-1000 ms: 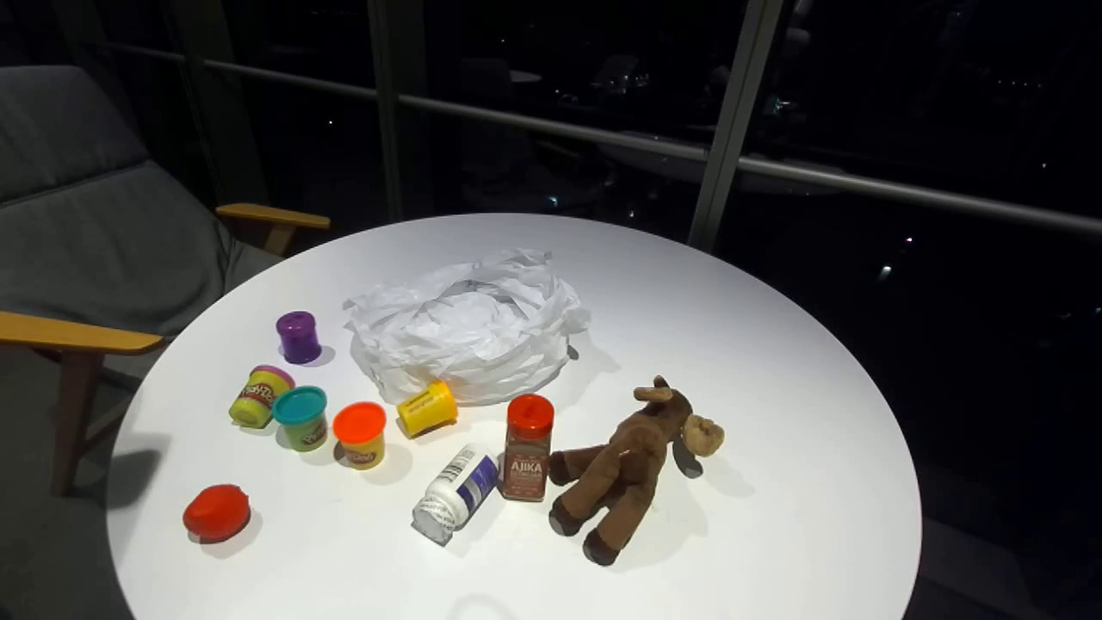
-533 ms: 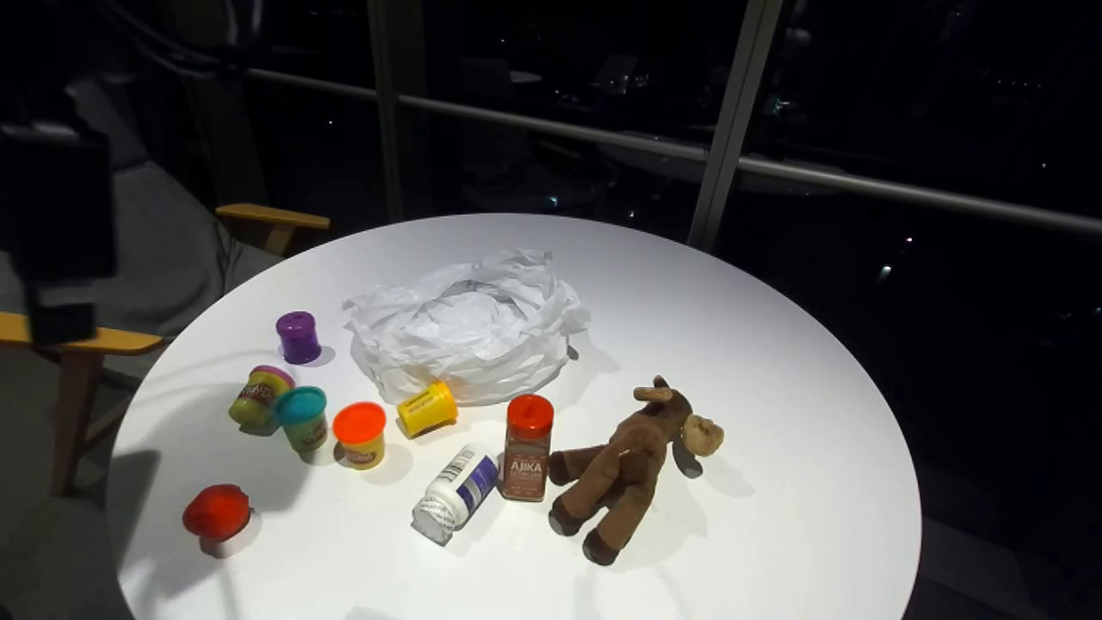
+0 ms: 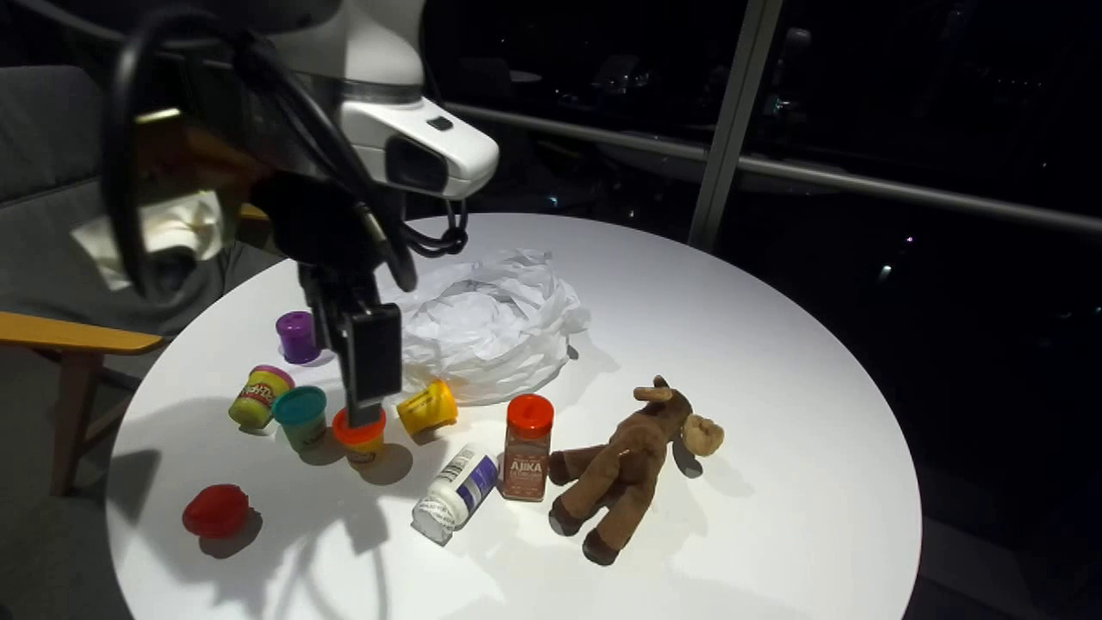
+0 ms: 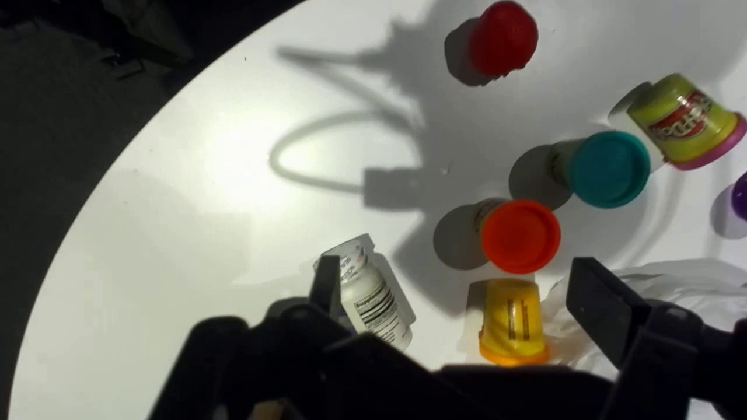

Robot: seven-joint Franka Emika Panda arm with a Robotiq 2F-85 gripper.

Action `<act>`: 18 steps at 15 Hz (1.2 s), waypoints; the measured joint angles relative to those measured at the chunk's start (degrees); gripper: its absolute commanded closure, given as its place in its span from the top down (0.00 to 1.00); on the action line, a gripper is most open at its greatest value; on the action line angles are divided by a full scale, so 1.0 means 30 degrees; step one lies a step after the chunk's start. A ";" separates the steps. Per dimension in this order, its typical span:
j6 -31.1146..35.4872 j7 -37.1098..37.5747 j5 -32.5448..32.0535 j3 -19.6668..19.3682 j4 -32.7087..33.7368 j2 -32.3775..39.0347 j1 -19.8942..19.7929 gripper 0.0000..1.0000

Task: Put the objects on the table into the plastic bag.

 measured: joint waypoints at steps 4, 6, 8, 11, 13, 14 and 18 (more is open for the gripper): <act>0.0625 0.3304 -0.2937 -0.1288 0.1851 0.2409 0.0082 1.00; 0.0863 0.4252 -0.3495 -0.1935 0.2588 0.3190 0.0242 1.00; 0.1172 0.4747 -0.3528 -0.2408 0.3198 0.3901 0.0367 1.00; 0.1991 0.5265 -0.3417 -0.2848 0.3962 0.5015 0.0437 1.00; 0.2672 0.5623 -0.3387 -0.3143 0.4378 0.5694 0.0522 1.00; 0.3001 0.5822 -0.3386 -0.3345 0.4574 0.6007 0.0625 1.00; 0.3727 0.6426 -0.3380 -0.4146 0.5194 0.6856 0.1135 0.69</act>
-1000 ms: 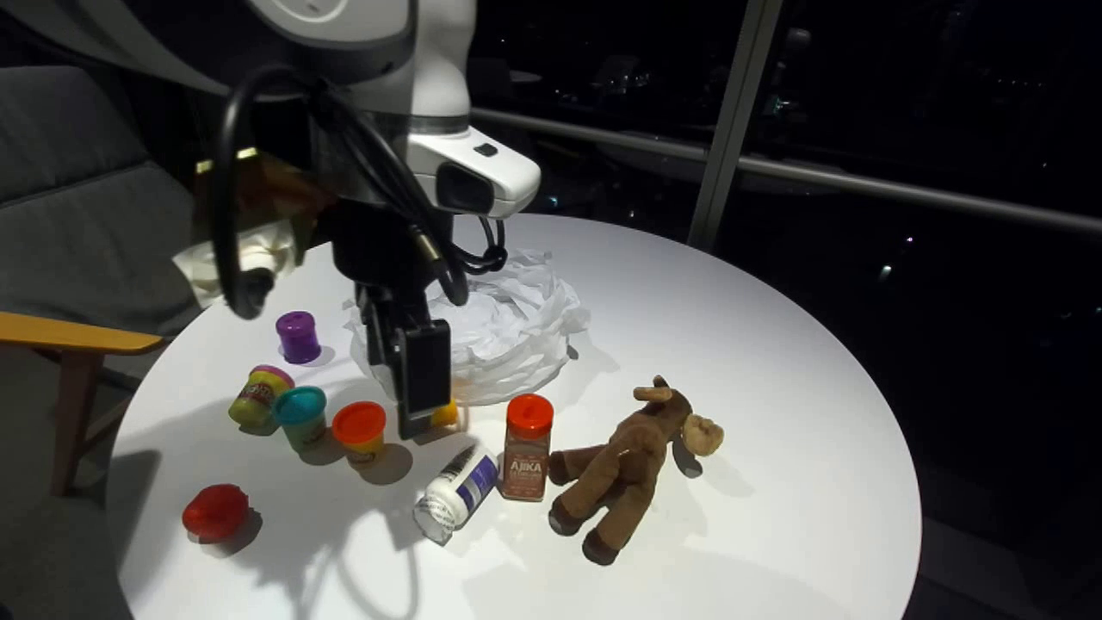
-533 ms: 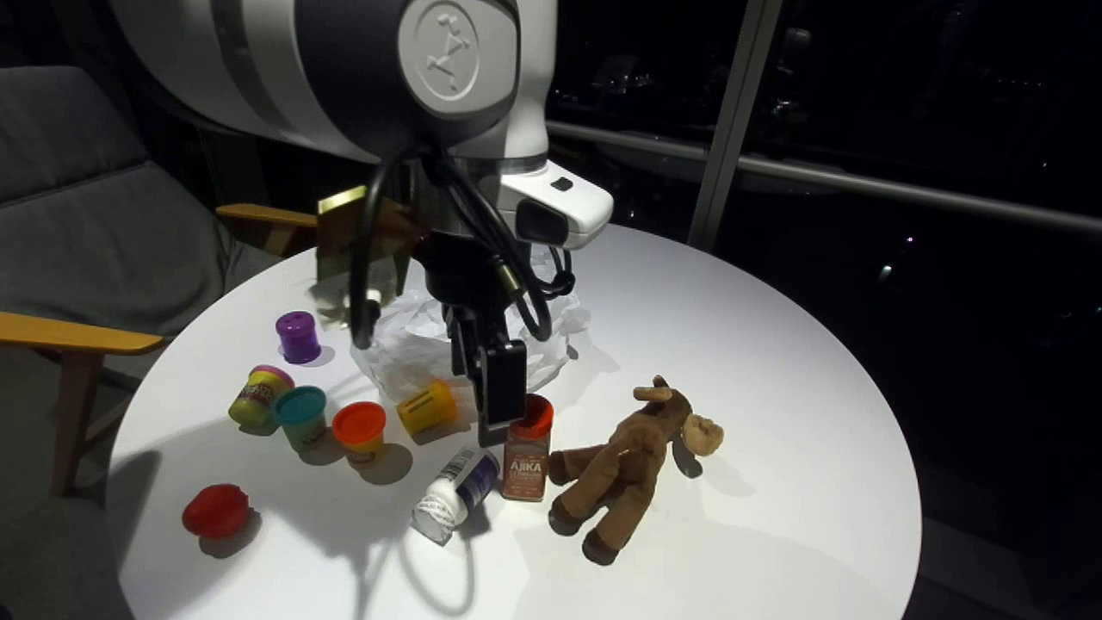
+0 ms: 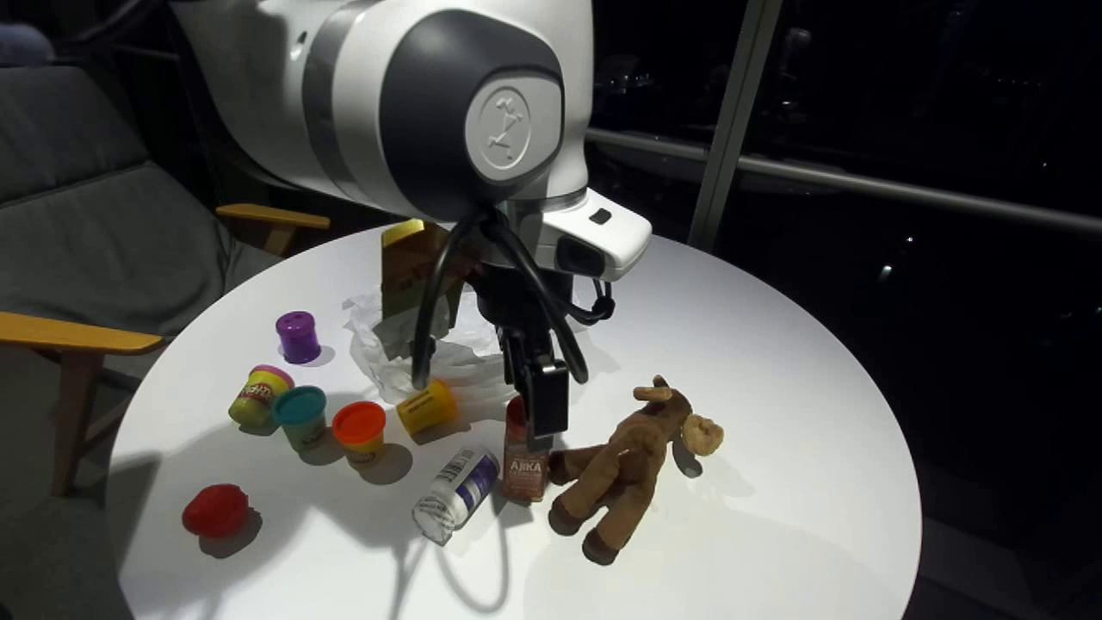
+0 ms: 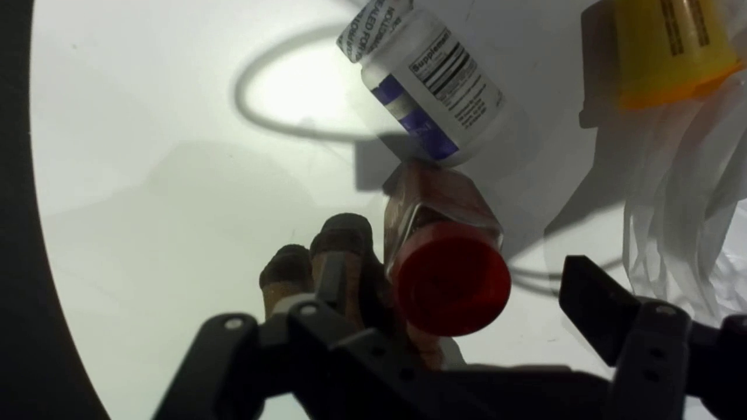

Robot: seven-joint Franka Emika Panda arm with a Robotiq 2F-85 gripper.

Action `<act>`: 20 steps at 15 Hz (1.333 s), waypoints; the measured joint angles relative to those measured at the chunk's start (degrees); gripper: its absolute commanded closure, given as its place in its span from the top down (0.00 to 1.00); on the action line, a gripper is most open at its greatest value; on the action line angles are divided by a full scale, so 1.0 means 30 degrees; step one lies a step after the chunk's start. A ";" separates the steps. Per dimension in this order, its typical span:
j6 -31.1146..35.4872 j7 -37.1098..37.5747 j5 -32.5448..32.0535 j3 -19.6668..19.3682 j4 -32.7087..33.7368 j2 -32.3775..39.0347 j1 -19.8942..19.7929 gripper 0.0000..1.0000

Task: Put the objects on the table into the plastic bag.

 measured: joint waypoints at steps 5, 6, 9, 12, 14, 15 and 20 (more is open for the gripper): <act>0.0133 0.0386 0.0015 -0.0512 0.0445 0.0519 0.0463 0.30; 0.0141 0.0428 0.0027 -0.0540 0.0461 0.0544 0.0508 0.24; 0.0109 0.0455 0.0151 -0.0546 0.0486 0.0538 0.0573 0.24; -0.0221 0.0472 0.0031 -0.0841 0.0610 -0.0019 0.0847 0.24; -0.0749 0.0648 -0.0472 -0.1342 0.0769 -0.1165 0.1398 0.24; -0.1027 0.0898 -0.0954 -0.1513 0.0879 -0.1911 0.1677 0.24; -0.2839 0.1734 -0.2394 -0.0388 0.2428 -0.4667 0.2261 0.24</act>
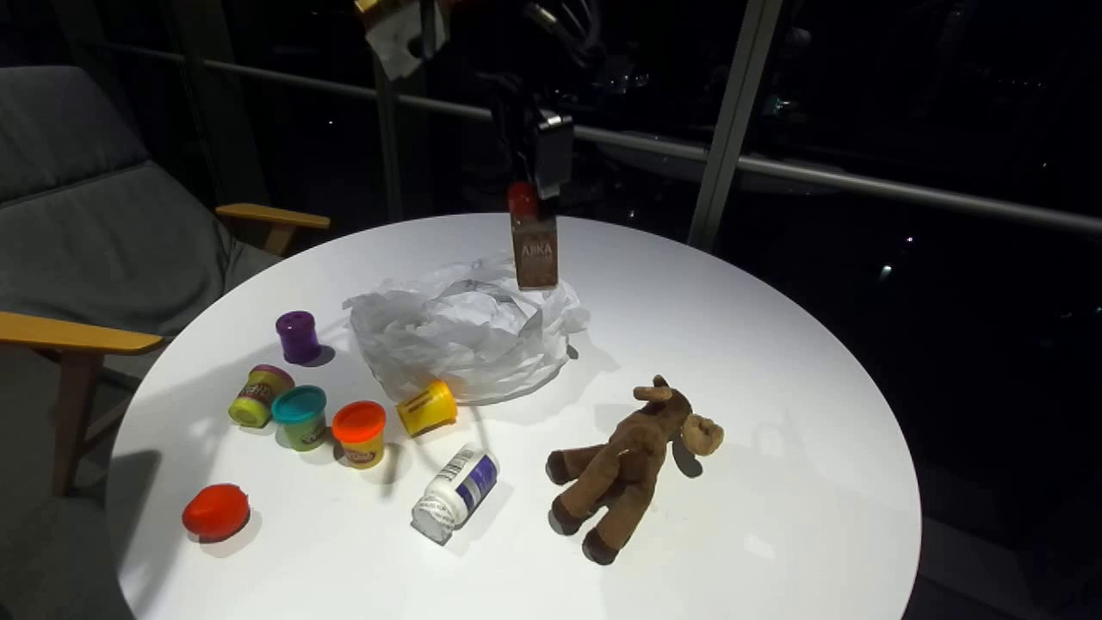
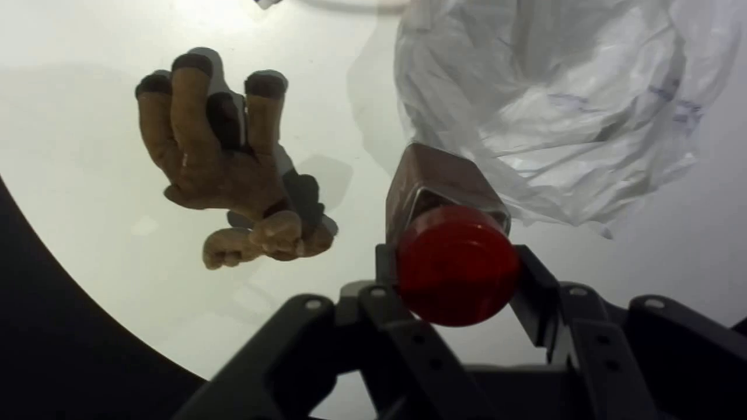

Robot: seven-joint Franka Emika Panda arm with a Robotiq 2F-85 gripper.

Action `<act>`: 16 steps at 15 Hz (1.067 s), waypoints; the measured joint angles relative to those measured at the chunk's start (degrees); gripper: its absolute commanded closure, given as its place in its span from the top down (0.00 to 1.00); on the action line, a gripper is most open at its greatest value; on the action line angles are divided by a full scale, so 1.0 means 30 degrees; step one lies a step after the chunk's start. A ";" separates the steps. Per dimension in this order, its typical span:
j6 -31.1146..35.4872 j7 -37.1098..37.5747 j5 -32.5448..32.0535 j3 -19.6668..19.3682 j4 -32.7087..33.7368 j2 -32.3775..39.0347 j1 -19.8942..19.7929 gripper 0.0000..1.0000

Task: Put the objects on the table into the plastic bag.

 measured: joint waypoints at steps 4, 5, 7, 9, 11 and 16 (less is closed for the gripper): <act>-0.0508 -0.0012 0.0457 0.2166 0.1741 0.0842 0.0020 0.24; -0.0508 -0.0009 0.0457 0.2532 0.2210 0.1438 0.0063 0.24; -0.0506 -0.0009 0.0346 0.2886 0.3281 0.2905 0.0280 0.24; -0.0507 -0.0009 0.0139 0.2870 0.4463 0.4505 0.0572 0.24; -0.0516 -0.0009 0.0042 0.2745 0.5689 0.6024 0.0885 0.24; -0.1039 -0.0021 0.0034 0.2263 0.8350 0.8968 0.1613 0.24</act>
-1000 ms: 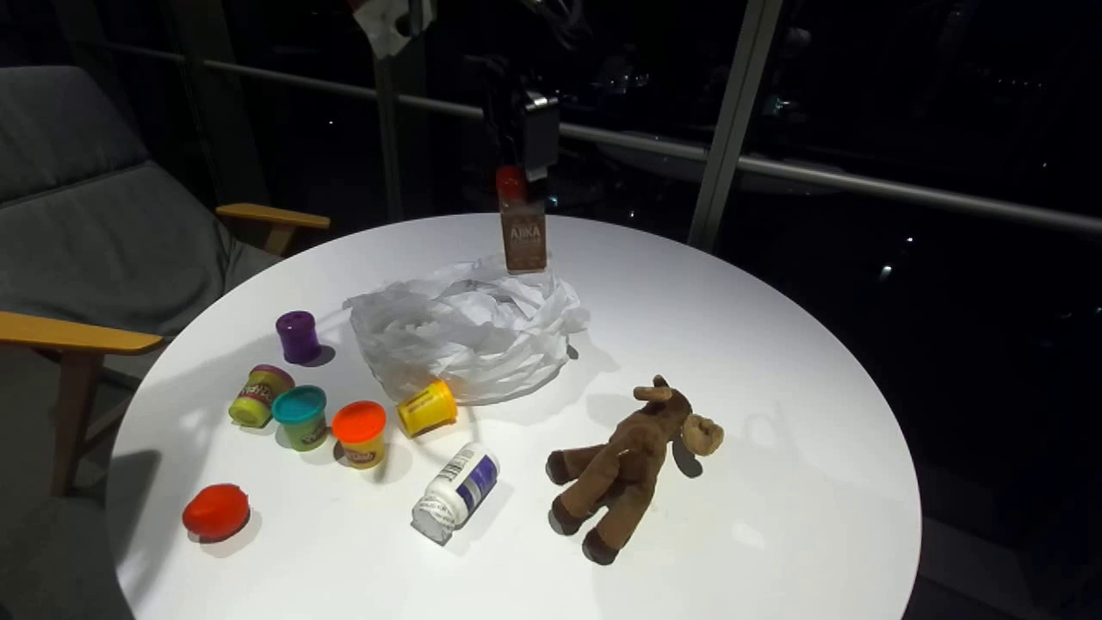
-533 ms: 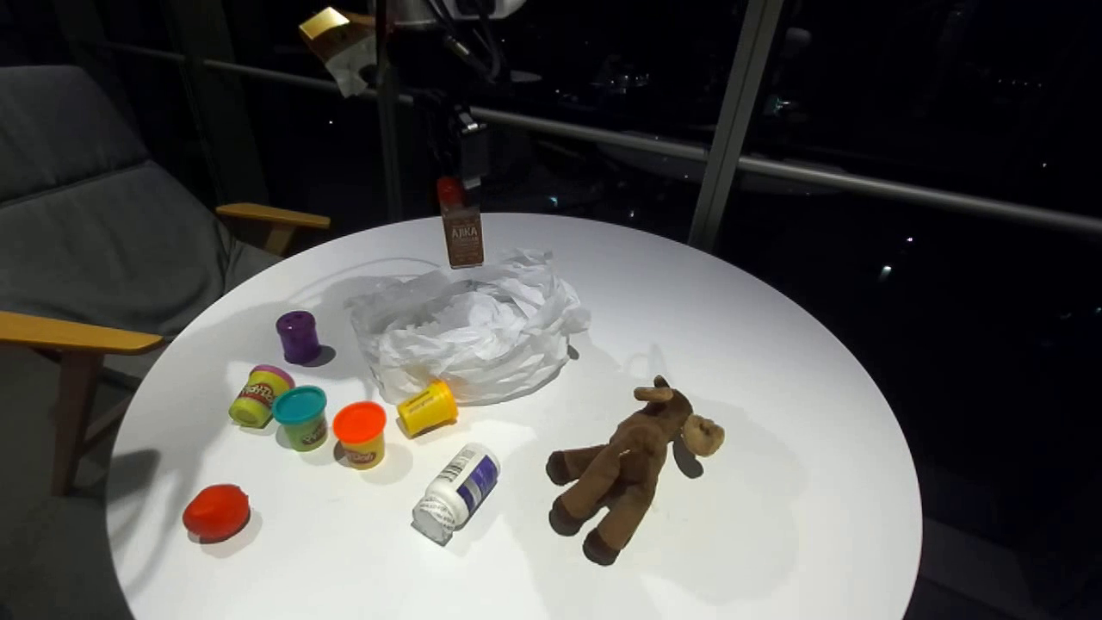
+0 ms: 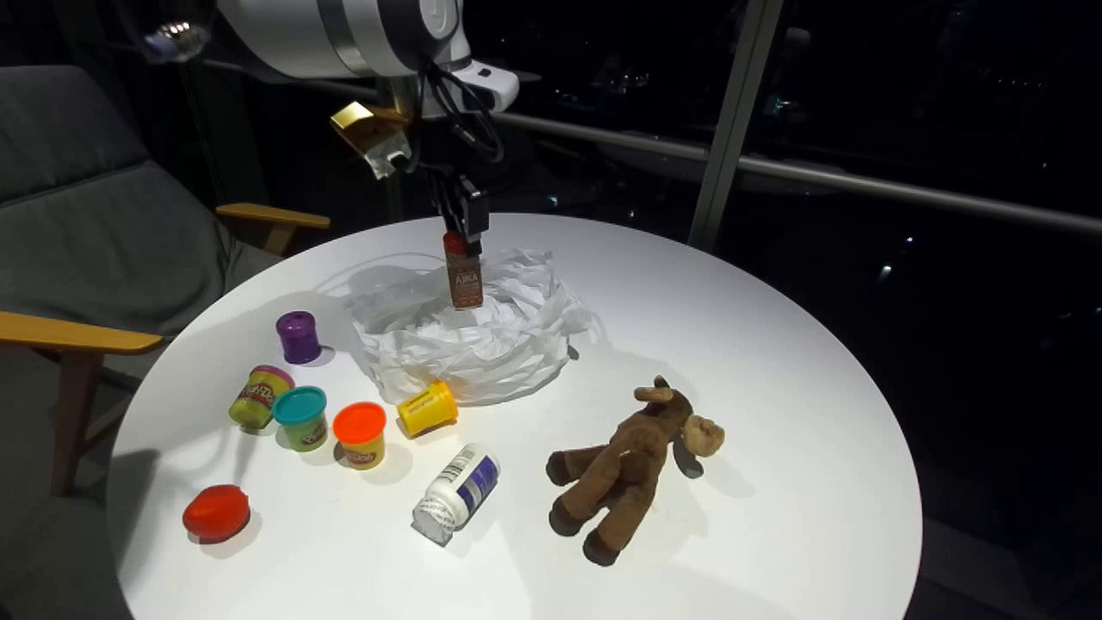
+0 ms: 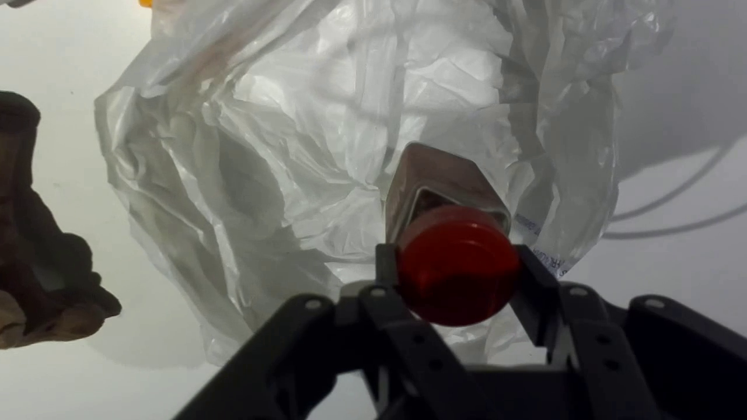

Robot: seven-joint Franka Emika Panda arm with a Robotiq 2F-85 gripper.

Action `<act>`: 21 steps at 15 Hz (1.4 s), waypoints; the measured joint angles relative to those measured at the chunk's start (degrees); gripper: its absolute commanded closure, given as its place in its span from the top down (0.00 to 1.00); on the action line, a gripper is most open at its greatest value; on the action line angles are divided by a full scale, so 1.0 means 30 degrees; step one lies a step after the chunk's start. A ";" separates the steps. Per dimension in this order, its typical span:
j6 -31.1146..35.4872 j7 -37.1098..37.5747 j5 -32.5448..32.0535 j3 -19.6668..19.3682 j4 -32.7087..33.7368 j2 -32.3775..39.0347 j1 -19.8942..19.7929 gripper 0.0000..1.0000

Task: Put the objects on the table into the plastic bag.

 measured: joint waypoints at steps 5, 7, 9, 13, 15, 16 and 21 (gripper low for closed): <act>-0.0132 0.0207 -0.0935 -0.1544 0.1677 0.1952 0.1350 0.24; -0.0132 0.0369 -0.1179 -0.2028 0.2218 0.2535 0.1752 0.24; -0.0133 0.0413 -0.1205 -0.2223 0.2687 0.3000 0.1894 0.24; -0.0133 0.0537 -0.1202 -0.2391 0.3635 0.3668 0.1849 0.24; -0.0205 0.0564 -0.1160 -0.2411 0.4135 0.3926 0.1713 0.24; -0.0411 0.0544 -0.1107 -0.2383 0.4385 0.4066 0.1619 0.53; -0.1902 0.0190 -0.0587 -0.1887 0.5527 0.4722 0.1000 0.92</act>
